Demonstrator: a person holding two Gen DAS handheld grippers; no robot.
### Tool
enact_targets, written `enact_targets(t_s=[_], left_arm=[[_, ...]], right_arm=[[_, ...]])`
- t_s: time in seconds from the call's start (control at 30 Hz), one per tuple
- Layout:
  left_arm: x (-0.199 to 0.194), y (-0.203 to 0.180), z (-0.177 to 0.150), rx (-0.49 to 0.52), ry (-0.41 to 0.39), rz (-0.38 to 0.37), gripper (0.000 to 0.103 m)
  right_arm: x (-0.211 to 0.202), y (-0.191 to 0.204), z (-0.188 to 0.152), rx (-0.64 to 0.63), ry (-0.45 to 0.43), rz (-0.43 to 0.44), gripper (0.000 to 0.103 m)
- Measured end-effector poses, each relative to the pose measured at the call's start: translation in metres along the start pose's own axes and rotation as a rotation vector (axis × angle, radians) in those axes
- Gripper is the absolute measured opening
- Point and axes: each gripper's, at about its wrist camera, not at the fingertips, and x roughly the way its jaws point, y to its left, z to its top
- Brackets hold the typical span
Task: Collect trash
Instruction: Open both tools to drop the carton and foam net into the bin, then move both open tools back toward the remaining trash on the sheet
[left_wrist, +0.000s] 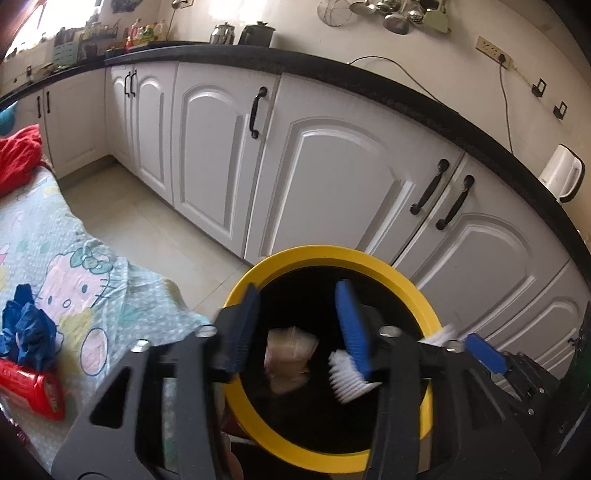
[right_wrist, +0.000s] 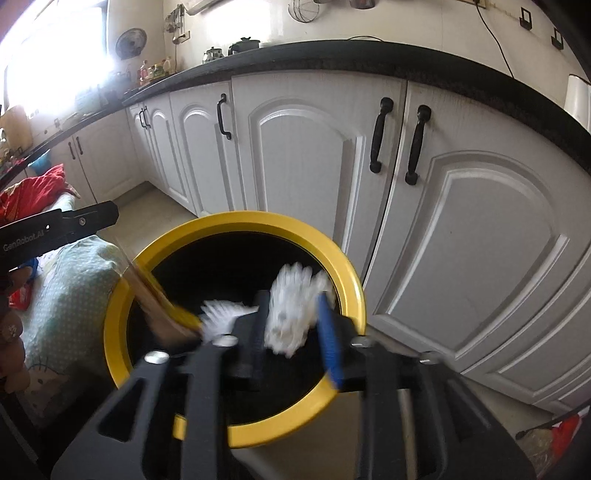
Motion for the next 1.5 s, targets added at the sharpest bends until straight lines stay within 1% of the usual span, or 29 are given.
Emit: enact_targets(t_s=[0.03,0.07,0.1,0.13,0.2,0.27,0.3,0.33,0.37,0.53,0.77,0.93,1.07,1.17,1.5], left_arm=[[-0.001,0.003,0.0,-0.006,0.002,-0.001,0.052],[-0.003,0.005,0.0,-0.009,0.001,0.003,0.055],[-0.005,0.007,0.0,-0.011,-0.001,0.009,0.057],[-0.008,0.01,0.001,-0.015,-0.003,0.016,0.062],[-0.018,0.016,0.002,-0.026,-0.012,0.024,0.07],[-0.03,0.021,0.003,-0.029,-0.032,0.033,0.083],[-0.038,0.025,0.004,-0.031,-0.043,0.044,0.086],[-0.045,0.028,0.005,-0.034,-0.053,0.051,0.091],[-0.053,0.031,0.006,-0.037,-0.066,0.057,0.092],[-0.097,0.055,0.006,-0.056,-0.125,0.103,0.092],[-0.153,0.093,0.0,-0.086,-0.212,0.18,0.092],[-0.185,0.118,-0.006,-0.105,-0.257,0.232,0.092],[-0.205,0.138,-0.01,-0.121,-0.283,0.275,0.092],[-0.218,0.154,-0.013,-0.14,-0.299,0.307,0.092],[-0.245,0.205,-0.021,-0.188,-0.315,0.412,0.092]], right_arm=[[0.0,0.0,0.0,0.0,0.001,0.001,0.039],[-0.001,0.0,-0.001,0.001,0.0,0.001,0.039],[-0.002,0.0,-0.001,0.005,-0.003,0.003,0.041],[-0.004,0.0,0.0,0.015,-0.007,0.008,0.044],[-0.009,0.0,0.002,0.028,-0.017,0.018,0.047],[-0.016,0.003,0.004,0.033,-0.037,0.035,0.047],[-0.019,0.005,0.005,0.035,-0.045,0.046,0.048],[-0.022,0.006,0.006,0.037,-0.05,0.056,0.05],[-0.025,0.01,0.007,0.039,-0.056,0.074,0.051],[-0.043,0.031,0.013,0.026,-0.08,0.148,0.057],[-0.068,0.073,0.021,-0.003,-0.101,0.266,0.061],[-0.083,0.108,0.023,-0.036,-0.109,0.346,0.062],[-0.093,0.142,0.021,-0.087,-0.11,0.402,0.062],[-0.097,0.168,0.019,-0.122,-0.093,0.452,0.062],[-0.111,0.257,0.006,-0.24,-0.043,0.608,0.062]])
